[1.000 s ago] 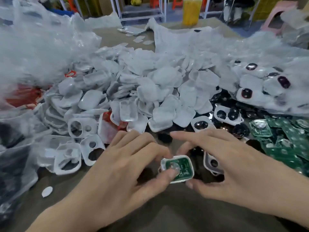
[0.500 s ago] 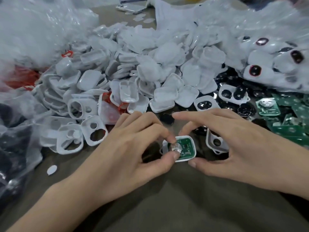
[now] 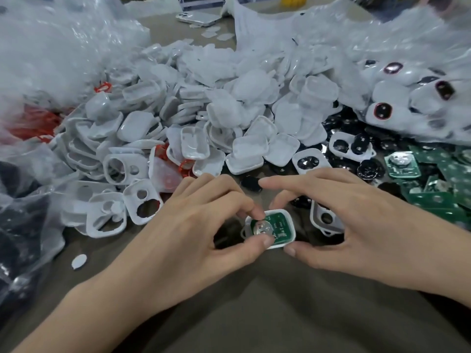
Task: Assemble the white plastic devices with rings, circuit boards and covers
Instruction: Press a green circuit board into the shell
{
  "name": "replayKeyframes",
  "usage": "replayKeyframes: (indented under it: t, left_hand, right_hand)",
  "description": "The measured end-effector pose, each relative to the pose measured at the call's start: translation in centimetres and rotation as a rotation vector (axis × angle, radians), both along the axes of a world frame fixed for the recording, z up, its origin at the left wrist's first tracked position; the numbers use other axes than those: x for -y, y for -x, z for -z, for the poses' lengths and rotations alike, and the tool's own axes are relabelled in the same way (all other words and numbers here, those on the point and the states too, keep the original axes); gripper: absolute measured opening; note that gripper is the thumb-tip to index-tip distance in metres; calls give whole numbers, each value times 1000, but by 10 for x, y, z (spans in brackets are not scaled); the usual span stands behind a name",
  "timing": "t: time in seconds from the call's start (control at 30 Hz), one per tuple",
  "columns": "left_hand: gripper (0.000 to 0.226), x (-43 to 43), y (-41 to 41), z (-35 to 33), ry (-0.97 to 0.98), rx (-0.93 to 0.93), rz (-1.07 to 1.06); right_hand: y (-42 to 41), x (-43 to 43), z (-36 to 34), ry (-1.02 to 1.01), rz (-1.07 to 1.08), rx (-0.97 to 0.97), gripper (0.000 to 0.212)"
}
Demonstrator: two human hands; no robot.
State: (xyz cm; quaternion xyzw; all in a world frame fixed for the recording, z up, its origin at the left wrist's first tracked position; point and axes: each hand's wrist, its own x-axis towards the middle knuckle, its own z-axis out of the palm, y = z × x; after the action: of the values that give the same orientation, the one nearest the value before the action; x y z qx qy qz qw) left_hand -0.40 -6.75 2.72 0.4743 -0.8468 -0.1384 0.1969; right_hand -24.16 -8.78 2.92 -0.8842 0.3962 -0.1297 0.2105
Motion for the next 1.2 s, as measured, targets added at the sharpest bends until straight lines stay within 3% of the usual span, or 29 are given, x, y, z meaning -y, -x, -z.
replayKeyframes:
  t: [0.47,0.93,1.2]
  left_hand:
    - [29,0,2,-2,116,63,33]
    - [26,-2,3,-3,37,39,20]
    - [22,-3,5,-2,-41,-20,-18]
  right_hand:
    - [1,1,2,-9,4,3,68]
    - [1,3,2,14,-15,13,66]
    - [4,2,2,22,15,34,39]
